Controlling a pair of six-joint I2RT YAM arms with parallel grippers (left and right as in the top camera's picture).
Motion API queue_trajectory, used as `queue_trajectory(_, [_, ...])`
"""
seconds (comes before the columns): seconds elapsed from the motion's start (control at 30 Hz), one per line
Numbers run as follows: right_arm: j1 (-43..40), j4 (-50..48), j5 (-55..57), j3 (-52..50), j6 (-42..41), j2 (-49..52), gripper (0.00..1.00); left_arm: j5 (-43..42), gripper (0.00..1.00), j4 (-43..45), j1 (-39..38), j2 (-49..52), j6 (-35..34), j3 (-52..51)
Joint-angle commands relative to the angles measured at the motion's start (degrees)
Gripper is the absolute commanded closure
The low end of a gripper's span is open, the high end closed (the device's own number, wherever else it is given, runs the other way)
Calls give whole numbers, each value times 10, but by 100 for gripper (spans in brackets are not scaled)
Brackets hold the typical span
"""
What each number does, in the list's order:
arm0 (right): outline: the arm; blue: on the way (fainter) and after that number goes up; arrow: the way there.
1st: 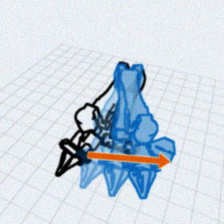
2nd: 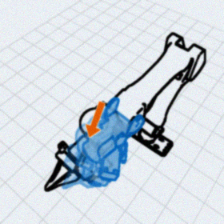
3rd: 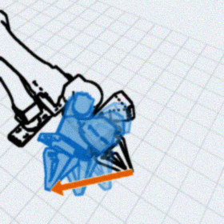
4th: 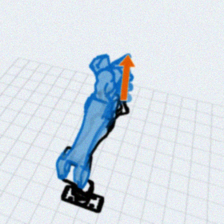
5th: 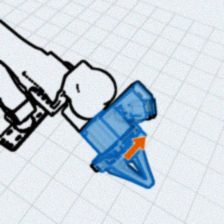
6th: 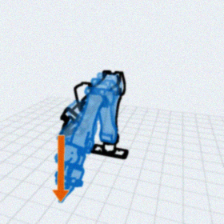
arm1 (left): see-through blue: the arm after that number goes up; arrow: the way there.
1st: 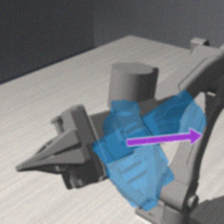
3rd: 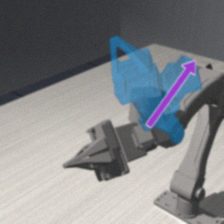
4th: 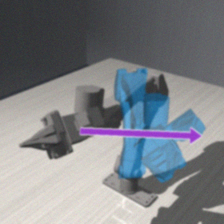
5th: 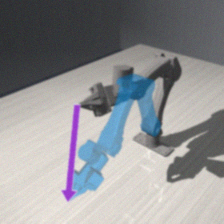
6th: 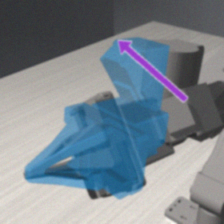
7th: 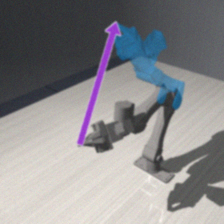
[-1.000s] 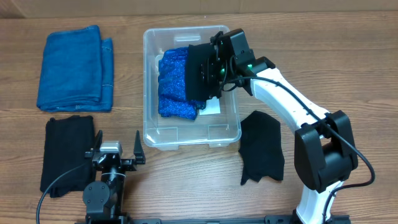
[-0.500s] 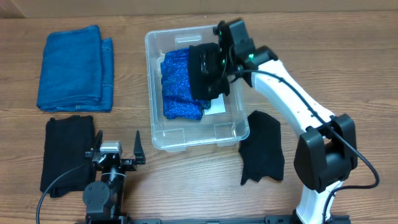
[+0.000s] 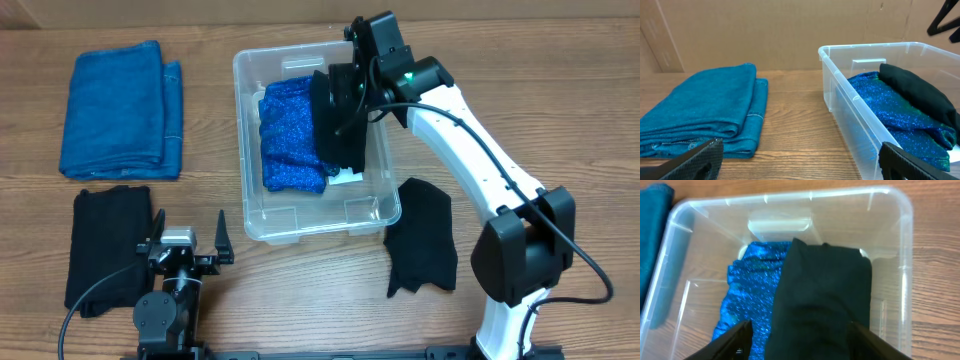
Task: Pack container
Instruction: 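Lower the black cloth beside the blue cloth and release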
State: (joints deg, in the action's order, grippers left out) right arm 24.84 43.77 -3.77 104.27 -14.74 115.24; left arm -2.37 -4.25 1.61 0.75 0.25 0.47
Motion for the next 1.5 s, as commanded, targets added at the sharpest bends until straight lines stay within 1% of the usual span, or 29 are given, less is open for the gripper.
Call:
queue_trajectory(0.0, [0,0,-42,7,1,38,49,0,0,0,3,-4,11,-2])
queue_trajectory(0.1, [2,-2,-45,7,-3,58,60,0,0,0,3,-4,11,-2])
queue_trajectory(0.2, [4,-7,-45,7,-3,78,73,0,0,0,3,-4,11,-2])
queue_trajectory(0.27, [7,-10,-45,7,-3,90,80,0,0,0,3,-4,11,-2])
queue_trajectory(0.37, [15,-13,-45,7,-3,99,84,0,0,0,3,-4,11,-2])
queue_trajectory(0.6, [49,-14,-43,7,-5,136,85,0,0,0,3,-4,11,-2])
queue_trajectory(0.7, [64,-14,-14,7,-5,158,85,0,0,0,3,-4,11,-2])
queue_trajectory(0.87, [75,-12,14,8,-5,167,80,0,0,0,3,-4,11,-2])
queue_trajectory(1.0, [73,-8,37,22,-5,153,75,0,0,0,3,-4,11,-2])
queue_trajectory(1.1, [71,9,71,48,-4,136,70,0,0,0,3,-4,11,-2])
queue_trajectory(1.23, [71,51,117,102,-2,114,65,0,0,0,3,-4,11,-2])
queue_trajectory(1.3, [69,80,138,131,-3,101,59,0,0,0,3,-4,11,-2])
queue_trajectory(1.37, [64,112,152,156,-3,92,45,0,0,0,3,-4,11,-2])
queue_trajectory(1.47, [55,162,154,185,-10,77,39,0,0,0,3,-4,11,-2])
